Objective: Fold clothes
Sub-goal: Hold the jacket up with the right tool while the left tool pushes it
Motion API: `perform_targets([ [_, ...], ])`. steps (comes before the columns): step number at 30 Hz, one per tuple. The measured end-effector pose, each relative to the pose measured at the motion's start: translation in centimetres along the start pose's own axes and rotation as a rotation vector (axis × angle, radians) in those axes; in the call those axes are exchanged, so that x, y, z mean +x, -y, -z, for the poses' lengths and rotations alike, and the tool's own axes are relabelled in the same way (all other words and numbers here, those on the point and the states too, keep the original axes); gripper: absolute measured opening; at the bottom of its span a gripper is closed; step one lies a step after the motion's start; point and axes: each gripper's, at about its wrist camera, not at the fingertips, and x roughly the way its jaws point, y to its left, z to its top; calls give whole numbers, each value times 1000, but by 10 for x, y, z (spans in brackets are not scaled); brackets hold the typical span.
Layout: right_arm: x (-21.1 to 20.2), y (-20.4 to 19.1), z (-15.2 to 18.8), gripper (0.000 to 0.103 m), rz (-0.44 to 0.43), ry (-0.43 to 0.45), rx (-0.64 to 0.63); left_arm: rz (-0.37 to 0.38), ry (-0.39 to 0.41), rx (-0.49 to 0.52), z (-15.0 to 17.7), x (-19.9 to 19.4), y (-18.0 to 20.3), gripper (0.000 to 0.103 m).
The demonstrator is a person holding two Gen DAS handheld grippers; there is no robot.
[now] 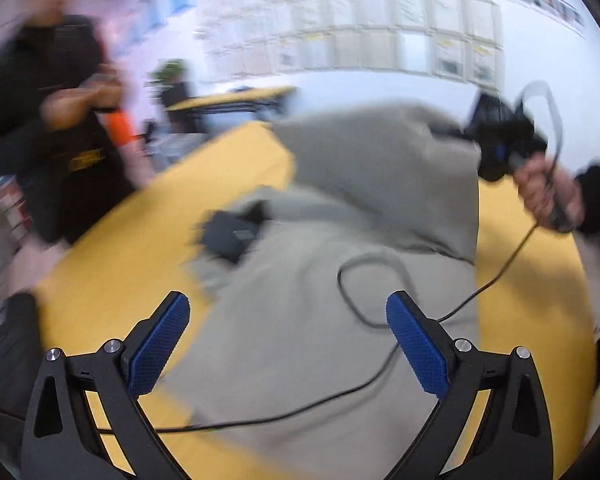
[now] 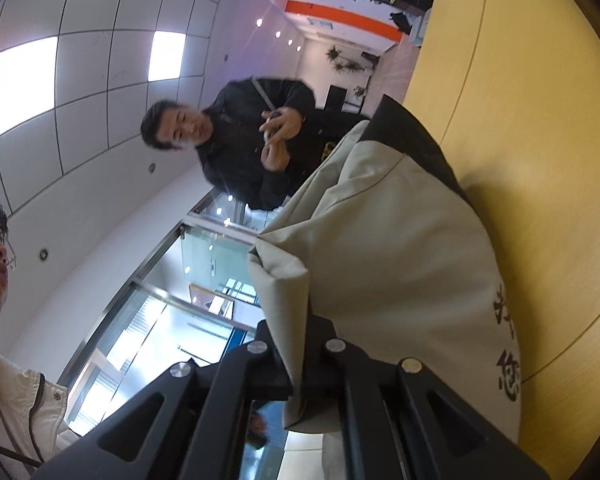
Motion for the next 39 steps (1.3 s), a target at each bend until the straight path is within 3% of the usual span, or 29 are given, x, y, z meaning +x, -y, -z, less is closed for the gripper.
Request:
perform_targets([
  [5,24,-12,16,2,-43,-92,-22,-353,-6,-101,8,-129,-43,103],
  [6,29,-14,20,2,-52,-110,-27,-401,-24,-99,6,-136,-44,103],
  [9,44,-21,30,2,-77,-166,-40,-426,-109,-39,19,-118,-39,103],
  [12,67,-21,51,2,-91,-254,-53,-336,-173,16,43,-69,-31,103],
  [17,100,-16,94,2,-92,-401,-53,-84,-228,140,88,79,-8,103],
  [21,107,-11,111,2,-81,-448,-42,48,-309,237,121,173,6,101],
  [23,109,-9,114,2,-74,-458,-39,89,-270,257,123,194,9,103],
  [29,115,-11,109,2,-99,-437,38,145,-228,267,106,234,8,103],
  [34,126,-28,109,2,-147,-426,75,151,-225,135,97,259,3,103],
  [39,138,-32,115,2,-144,-474,72,109,-249,-2,66,298,39,103],
])
